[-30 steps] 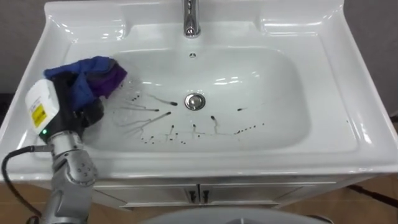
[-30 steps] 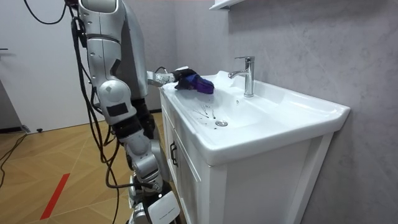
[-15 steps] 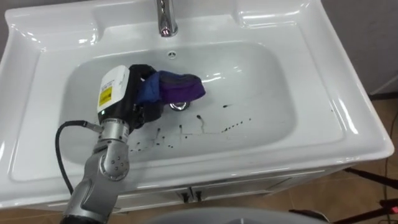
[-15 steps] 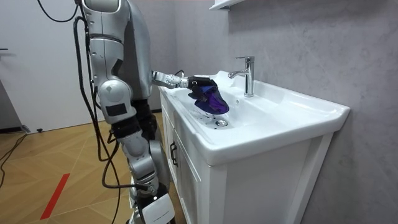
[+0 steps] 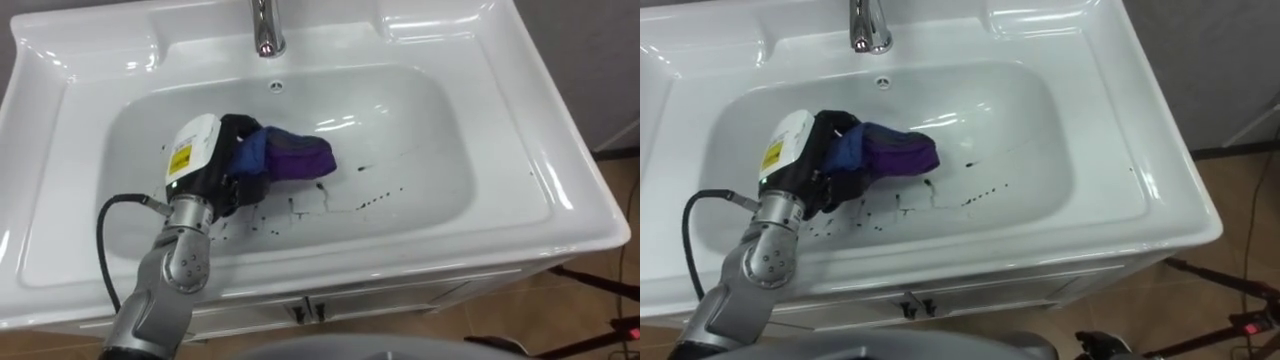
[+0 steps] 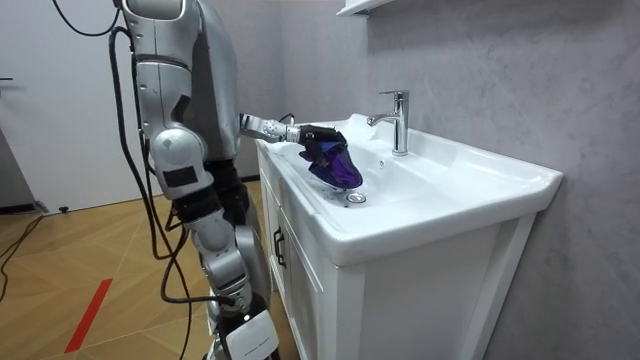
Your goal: Wipe basin
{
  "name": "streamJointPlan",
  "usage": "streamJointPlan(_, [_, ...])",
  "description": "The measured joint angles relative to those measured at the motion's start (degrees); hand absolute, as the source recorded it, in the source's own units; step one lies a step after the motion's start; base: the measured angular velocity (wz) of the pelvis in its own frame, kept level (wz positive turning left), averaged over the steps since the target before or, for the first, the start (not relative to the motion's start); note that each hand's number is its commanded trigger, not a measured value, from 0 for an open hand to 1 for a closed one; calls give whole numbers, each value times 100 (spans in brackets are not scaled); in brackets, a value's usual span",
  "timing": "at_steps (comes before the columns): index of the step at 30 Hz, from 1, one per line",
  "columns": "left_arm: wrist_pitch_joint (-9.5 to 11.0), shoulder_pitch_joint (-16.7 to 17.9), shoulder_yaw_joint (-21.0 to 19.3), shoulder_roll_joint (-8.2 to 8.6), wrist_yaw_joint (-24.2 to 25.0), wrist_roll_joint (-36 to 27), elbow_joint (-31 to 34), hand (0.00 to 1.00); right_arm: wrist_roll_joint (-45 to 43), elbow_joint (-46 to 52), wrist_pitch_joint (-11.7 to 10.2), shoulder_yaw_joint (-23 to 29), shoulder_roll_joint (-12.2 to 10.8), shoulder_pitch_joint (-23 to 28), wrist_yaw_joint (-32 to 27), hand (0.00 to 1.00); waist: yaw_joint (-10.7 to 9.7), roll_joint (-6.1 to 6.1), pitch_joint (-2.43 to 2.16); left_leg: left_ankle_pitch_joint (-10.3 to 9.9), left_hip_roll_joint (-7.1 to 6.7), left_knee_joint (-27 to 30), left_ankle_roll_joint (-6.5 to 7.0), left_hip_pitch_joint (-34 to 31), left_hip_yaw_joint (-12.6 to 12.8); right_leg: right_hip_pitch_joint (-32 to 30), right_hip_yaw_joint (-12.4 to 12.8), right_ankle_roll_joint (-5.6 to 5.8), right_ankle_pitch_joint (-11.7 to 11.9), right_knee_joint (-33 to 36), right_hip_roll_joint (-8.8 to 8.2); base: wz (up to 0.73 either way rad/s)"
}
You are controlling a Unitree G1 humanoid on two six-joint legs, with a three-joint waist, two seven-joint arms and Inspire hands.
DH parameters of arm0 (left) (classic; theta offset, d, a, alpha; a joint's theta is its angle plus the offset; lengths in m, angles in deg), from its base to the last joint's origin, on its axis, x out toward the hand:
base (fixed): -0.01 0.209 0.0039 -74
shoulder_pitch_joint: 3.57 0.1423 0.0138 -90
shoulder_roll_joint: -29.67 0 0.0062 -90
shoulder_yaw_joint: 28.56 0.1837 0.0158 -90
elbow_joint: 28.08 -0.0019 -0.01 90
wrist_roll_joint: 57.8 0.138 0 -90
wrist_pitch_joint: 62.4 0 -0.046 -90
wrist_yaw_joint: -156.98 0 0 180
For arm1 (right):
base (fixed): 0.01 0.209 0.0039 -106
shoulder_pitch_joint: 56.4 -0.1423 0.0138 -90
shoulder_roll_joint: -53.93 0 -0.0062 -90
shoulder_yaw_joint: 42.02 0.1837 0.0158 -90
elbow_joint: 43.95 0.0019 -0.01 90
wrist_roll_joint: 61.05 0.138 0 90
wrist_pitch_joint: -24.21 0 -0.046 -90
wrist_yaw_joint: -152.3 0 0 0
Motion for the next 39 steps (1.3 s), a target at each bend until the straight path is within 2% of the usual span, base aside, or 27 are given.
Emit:
streamJointPlan(8, [-110, -47, -14, -23, 257, 110, -36, 100, 48, -5, 5, -5, -5, 7, 55, 0, -3, 2, -3, 0, -1, 6, 0, 0, 9, -22, 14, 0, 2, -13, -10, 0])
streamJointPlan(15, [-170, -71, 1, -50, 515, 147, 228, 100, 42, -20, 2, -10, -6, 5, 50, 0, -26, 1, -1, 0, 8, 16, 0, -1, 15, -15, 23, -9, 9, 14, -8, 0])
streamJointPlan(17, [-190, -74, 2, -47, 663, 322, 271, 100, 43, -25, 2, -16, -9, 12, 49, 0, -30, -3, 1, 0, 13, 16, 0, -1, 19, -15, 36, -10, 9, 12, -1, 0])
streamJointPlan(18, [-215, -74, 12, -48, 728, 370, 281, 100, 43, -23, 2, -17, -10, 12, 50, 0, -57, -28, 17, 0, 14, 14, 0, 0, 19, -14, 35, -10, 9, 13, -2, 0])
streamJointPlan(22, [-271, -93, 173, -69, 849, 353, 282, 100, 55, -31, 3, -157, -10, -66, 41, 0, -176, -48, 29, 0, 12, 4, 0, -10, 20, -15, 28, -10, 9, 0, -3, 0])
streamJointPlan(27, [-283, -272, 675, -62, 1126, 342, 284, 100, 45, -52, -2, -226, -14, -97, -11, 0, -227, -70, 42, 0, 7, -2, 0, -9, 19, -18, 40, -8, 8, -8, -7, 0])
streamJointPlan(31, [-291, -354, 712, -72, 1341, 312, 299, 100, 50, -92, -4, -247, -14, -141, -19, 0, -307, -70, 42, 0, 13, 2, 0, -10, 18, -21, 50, -8, 8, -9, 2, 0])
streamJointPlan(35, [-347, -670, 914, -172, 1741, 314, 515, 100, 42, -305, 0, -451, -19, -274, -6, 0, -326, -58, 36, 0, 11, 6, 0, -22, 17, -36, 50, -9, 8, -1, -3, 0])
streamJointPlan(39, [-335, -1044, 1026, -115, 1954, 311, 608, 100, 39, -521, -2, -455, -29, -392, -50, 0, -342, -56, 37, 0, 12, 5, 0, -4, 70, -29, 71, -8, 9, 6, -4, -3])
